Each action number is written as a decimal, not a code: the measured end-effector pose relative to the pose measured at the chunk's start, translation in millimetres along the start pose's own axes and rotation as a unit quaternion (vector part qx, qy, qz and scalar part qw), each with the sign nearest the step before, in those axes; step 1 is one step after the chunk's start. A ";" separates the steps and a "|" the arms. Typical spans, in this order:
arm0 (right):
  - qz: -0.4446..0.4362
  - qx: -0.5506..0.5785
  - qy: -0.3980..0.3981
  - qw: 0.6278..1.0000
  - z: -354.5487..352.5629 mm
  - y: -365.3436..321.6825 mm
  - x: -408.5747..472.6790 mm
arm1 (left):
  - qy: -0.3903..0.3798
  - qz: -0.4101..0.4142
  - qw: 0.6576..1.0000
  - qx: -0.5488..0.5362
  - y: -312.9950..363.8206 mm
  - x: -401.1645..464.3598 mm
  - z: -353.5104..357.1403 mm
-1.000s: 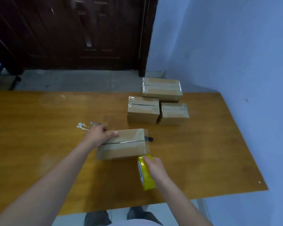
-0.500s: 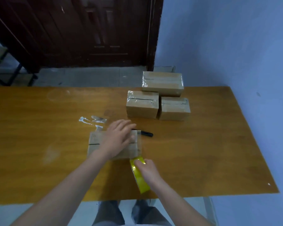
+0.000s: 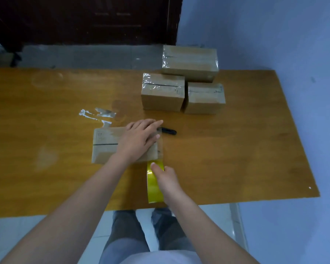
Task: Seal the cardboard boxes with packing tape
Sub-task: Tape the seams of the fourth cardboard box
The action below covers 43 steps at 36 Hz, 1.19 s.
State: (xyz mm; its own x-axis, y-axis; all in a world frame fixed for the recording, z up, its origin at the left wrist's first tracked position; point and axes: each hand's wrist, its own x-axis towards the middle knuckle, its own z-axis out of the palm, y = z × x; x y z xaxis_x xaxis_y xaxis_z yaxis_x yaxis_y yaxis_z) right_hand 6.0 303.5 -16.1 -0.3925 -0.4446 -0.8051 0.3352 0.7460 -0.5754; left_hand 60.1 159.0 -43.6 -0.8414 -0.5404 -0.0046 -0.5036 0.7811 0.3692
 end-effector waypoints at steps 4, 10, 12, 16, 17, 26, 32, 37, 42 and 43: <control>0.018 -0.013 -0.006 1.000 4.4 1.2 9.0 | 0.104 0.012 0.994 0.041 3.4 -4.6 3.8; 0.030 -0.025 -0.020 0.999 4.6 8.9 19.7 | 0.171 0.062 0.977 0.113 7.2 -8.9 11.3; 0.021 -0.040 -0.027 0.999 4.1 10.7 20.3 | 0.140 0.040 0.986 0.084 10.7 -16.0 10.9; 0.006 -0.025 -0.066 0.997 -2.8 16.5 20.7 | 0.053 -0.002 0.995 0.080 15.0 -42.0 18.1; -0.004 -0.017 -0.051 0.999 -8.0 18.3 21.8 | 0.036 -0.005 0.996 0.086 14.8 -46.8 19.2; -0.229 -0.259 0.178 0.921 -61.3 -20.9 106.2 | -0.027 -0.001 0.989 0.145 14.3 -50.8 20.8; -0.318 -0.545 0.139 0.763 -38.6 -43.8 155.4 | -0.026 0.006 0.989 0.146 13.8 -53.1 20.9; -0.336 -0.559 0.145 0.744 -47.9 -37.7 159.0 | -0.055 0.020 0.987 0.148 10.9 -52.8 14.0; -0.276 -0.475 0.110 0.828 -86.1 -20.1 140.1 | -0.080 0.009 0.984 0.156 14.0 -52.7 10.3; -0.263 -0.446 0.098 0.850 -93.9 -16.4 133.1 | -0.084 0.007 0.984 0.156 14.7 -52.9 9.5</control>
State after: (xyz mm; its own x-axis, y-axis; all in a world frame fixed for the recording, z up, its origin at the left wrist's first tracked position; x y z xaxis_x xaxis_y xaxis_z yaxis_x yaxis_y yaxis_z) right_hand -132.2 278.5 -100.3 -0.4515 -0.8075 -0.3796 -0.6791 0.5870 -0.4408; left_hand 95.3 202.0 -46.8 -0.8555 -0.4908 -0.1648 -0.5062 0.8598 0.0673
